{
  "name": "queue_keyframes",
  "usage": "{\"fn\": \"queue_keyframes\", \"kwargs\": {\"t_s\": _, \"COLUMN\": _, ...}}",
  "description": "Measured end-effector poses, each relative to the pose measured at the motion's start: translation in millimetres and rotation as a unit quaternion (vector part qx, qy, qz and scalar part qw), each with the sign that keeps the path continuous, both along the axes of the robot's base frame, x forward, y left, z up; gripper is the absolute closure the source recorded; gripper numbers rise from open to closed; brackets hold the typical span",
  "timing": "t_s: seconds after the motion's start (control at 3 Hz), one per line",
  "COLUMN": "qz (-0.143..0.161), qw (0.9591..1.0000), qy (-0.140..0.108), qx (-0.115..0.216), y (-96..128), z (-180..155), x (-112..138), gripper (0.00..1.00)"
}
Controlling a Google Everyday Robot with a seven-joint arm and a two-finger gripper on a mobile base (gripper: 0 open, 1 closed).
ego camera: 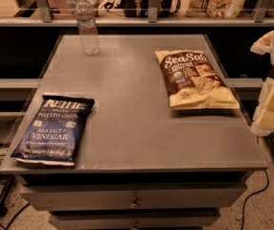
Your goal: Pick water bottle
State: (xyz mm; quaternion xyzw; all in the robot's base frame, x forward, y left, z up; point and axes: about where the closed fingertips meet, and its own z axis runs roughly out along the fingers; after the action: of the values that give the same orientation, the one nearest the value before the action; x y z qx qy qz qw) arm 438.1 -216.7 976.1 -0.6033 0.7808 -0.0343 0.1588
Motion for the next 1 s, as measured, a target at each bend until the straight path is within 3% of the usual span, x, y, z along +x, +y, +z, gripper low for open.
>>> {"fn": "queue_keyframes", "kwargs": {"t_s": 0.67, "qz": -0.001, "qw": 0.9999, "qy": -0.007, "qx": 0.008, "y": 2, "z": 1, "x": 2, "gripper": 0.00}}
{"fn": "queue_keyframes", "kwargs": {"t_s": 1.0, "qz": 0.005, "qw": 0.9975, "qy": -0.020, "qx": 0.067, "y": 16, "z": -5, "x": 21, "gripper": 0.00}}
